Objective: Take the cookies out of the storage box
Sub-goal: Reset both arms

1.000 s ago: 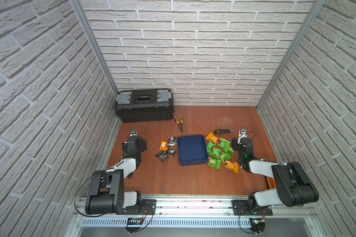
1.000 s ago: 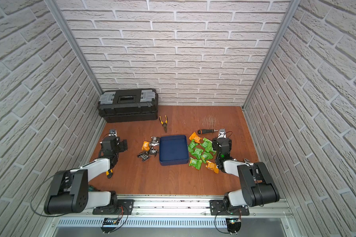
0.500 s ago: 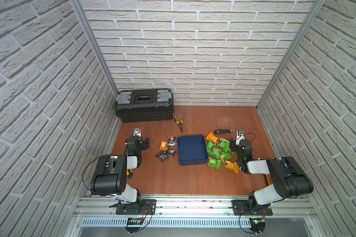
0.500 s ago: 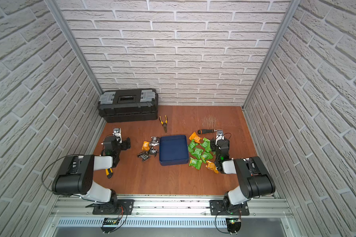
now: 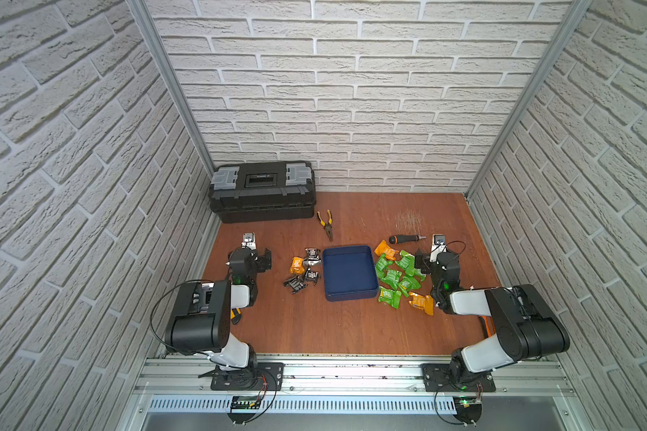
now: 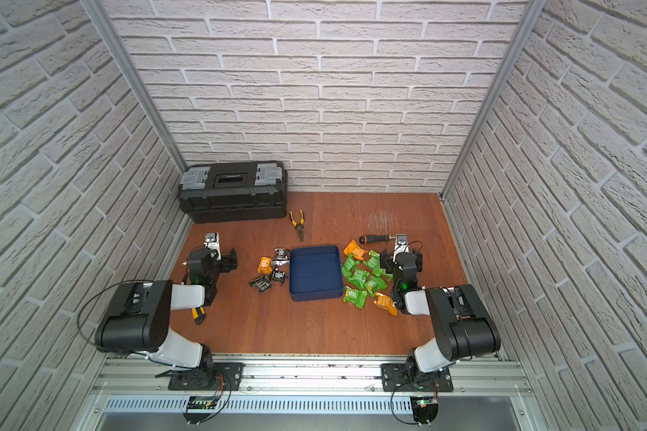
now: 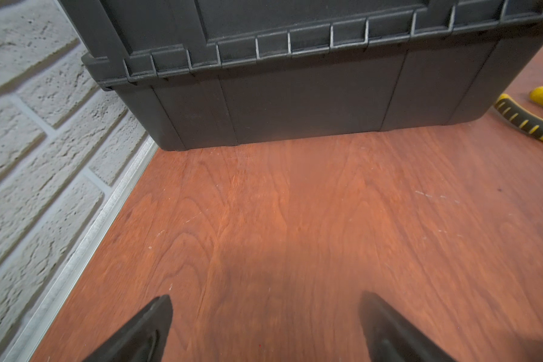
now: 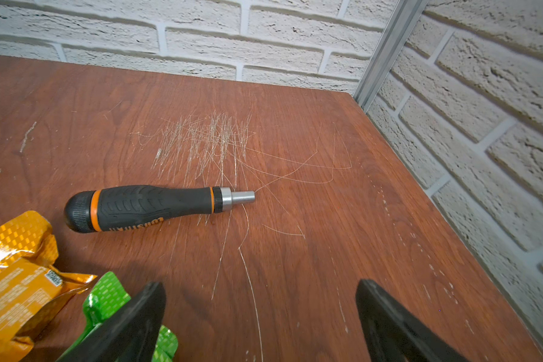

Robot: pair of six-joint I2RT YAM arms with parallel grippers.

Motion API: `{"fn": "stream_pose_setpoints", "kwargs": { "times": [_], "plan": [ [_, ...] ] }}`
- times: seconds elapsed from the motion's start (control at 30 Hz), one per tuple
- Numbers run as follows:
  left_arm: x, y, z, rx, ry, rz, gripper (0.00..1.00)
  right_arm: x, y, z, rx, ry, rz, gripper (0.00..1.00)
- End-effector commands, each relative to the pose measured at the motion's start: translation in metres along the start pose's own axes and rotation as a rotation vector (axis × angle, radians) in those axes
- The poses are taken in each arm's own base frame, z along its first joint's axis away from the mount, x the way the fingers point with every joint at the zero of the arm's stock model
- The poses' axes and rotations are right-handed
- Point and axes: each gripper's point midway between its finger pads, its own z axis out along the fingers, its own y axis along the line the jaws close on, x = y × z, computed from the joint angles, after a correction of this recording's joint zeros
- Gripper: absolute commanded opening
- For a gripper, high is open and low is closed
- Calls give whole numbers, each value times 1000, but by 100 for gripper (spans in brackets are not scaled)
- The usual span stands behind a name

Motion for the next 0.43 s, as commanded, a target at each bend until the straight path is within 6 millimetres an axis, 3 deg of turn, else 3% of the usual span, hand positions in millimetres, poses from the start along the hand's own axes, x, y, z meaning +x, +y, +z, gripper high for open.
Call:
{"fn": "stream_pose_setpoints", "kwargs": {
  "times": [0.0,0.4],
  "plan": [
    [-8,1,-1,2,-41,-2,99,-14,-3,2,9,-40,28,99],
    [-7,1,0,5,-36,-3,98,-14,-3,2,8,-39,28,99]
  ]
}}
